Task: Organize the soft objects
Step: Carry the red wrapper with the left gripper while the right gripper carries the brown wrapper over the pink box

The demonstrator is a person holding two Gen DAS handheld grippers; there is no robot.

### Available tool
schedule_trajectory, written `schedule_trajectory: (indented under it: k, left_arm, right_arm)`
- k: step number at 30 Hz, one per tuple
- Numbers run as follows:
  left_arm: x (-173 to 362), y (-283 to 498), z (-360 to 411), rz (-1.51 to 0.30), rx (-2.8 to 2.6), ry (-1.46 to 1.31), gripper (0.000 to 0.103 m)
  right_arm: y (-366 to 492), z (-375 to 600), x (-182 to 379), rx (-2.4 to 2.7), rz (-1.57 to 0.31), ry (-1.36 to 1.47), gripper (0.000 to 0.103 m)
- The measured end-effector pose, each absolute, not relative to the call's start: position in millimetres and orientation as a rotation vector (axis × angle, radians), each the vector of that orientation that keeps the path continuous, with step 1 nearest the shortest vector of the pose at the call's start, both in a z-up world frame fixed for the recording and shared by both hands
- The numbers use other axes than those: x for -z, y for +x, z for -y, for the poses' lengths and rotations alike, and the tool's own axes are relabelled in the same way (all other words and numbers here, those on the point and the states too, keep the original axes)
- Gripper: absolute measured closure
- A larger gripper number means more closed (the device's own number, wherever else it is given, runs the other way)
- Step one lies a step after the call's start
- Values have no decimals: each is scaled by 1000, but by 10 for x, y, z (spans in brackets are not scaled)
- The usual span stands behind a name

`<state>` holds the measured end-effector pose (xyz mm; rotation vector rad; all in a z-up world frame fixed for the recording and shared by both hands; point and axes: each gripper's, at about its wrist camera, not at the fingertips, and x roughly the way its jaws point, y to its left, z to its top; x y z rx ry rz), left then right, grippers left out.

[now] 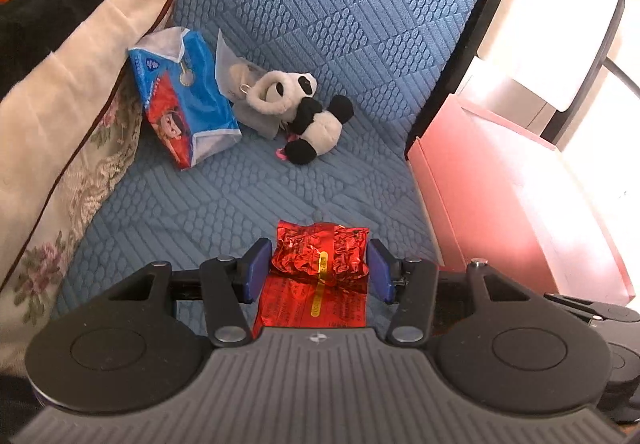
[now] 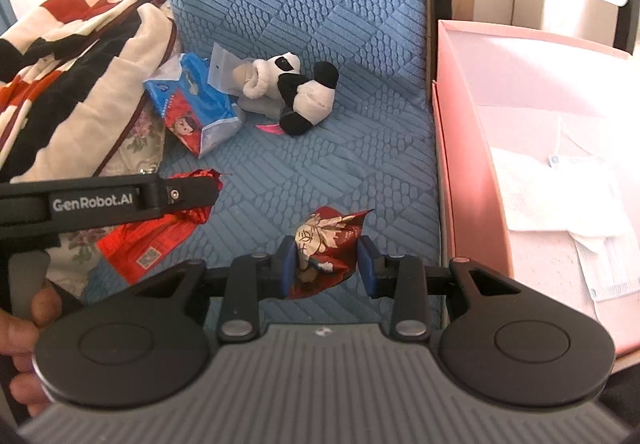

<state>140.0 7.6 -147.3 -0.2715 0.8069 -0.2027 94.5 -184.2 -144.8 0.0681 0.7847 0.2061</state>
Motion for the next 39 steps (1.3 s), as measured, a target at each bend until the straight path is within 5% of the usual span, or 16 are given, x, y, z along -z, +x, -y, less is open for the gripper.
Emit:
schedule_trajectory:
  k: [39]
  left_arm:
    - [577, 1360, 509, -719, 242, -366, 45]
  right_arm:
    - [915, 2668, 281, -191, -613, 57, 67]
